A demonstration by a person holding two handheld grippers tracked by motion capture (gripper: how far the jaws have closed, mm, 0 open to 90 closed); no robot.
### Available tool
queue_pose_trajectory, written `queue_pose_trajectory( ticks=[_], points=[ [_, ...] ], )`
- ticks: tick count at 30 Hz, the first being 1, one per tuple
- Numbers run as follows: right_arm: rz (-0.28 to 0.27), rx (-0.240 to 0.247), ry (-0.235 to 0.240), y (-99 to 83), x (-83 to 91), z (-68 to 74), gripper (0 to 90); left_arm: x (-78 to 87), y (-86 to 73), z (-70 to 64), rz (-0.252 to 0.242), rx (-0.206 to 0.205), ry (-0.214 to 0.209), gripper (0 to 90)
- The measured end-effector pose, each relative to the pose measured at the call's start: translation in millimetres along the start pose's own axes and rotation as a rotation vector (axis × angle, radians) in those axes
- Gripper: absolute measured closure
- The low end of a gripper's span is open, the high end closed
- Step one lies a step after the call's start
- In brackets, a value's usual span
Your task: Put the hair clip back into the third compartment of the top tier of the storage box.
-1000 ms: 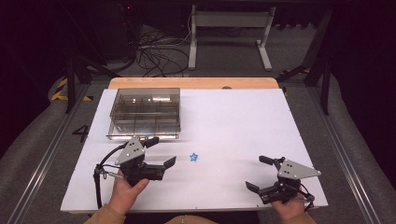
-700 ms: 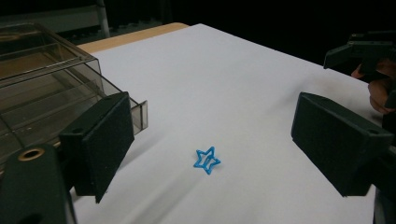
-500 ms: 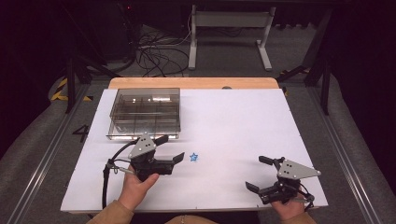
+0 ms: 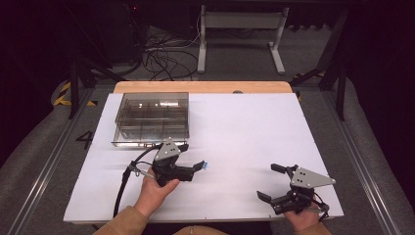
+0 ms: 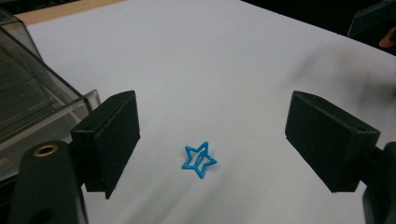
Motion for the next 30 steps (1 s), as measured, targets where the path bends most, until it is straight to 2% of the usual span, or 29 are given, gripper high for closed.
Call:
queue_pose_trajectory(
  ticks=[3, 11, 12, 13, 14, 17, 20, 21, 22, 30],
  points=[
    [0.001, 0.0, 0.004, -0.2, -0.5, -0.3, 0.3, -5.8, 0.9, -1.8, 0.023, -0.02, 0.001, 19.1],
    [0.002, -0.001, 0.009, -0.4, -1.2, -0.2, 0.3, -22.3, 1.2, -3.1, 0.08, 0.005, -0.003, 21.2],
    [0.002, -0.001, 0.009, -0.4, -1.2, -0.2, 0.3, -24.6, 1.4, -2.2, 0.081, -0.008, 0.01, 21.3],
    [0.001, 0.0, 0.009, -0.3, -1.1, -0.1, 0.4, -26.8, 0.7, -3.9, 0.093, 0.012, 0.0, 21.4],
    [0.001, -0.001, 0.01, -0.3, -1.1, -0.1, 0.4, -28.6, 0.9, -2.6, 0.103, -0.005, 0.012, 21.4],
    [0.002, -0.001, 0.011, -0.4, -1.3, -0.2, 0.3, -34.2, 0.0, -2.8, 0.122, 0.012, 0.006, 21.6],
    [0.001, 0.0, 0.013, -0.3, -1.3, 0.0, 0.3, -39.4, -0.2, -0.6, 0.139, 0.009, 0.02, 22.0],
    [0.001, 0.0, 0.013, -0.3, -1.4, 0.0, 0.3, -41.1, -0.9, -1.8, 0.151, 0.031, 0.008, 22.2],
    [0.001, 0.0, 0.013, -0.3, -1.4, 0.0, 0.3, -42.7, -1.0, -0.3, 0.16, 0.013, 0.019, 22.2],
    [0.003, 0.001, 0.015, -0.6, -1.3, -0.2, 0.3, -55.0, -4.8, 2.2, 0.214, 0.043, 0.035, 25.4]
  ],
)
Point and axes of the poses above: each handheld gripper's, and its own axes: x roughly backward along the jaws, y roughly out of its top, z roughly to its left, the point moved 1 cm from there along -x, roughly forward along the jaws, and after that the axes turned 4 degrees about z, right-handed, at the moved point
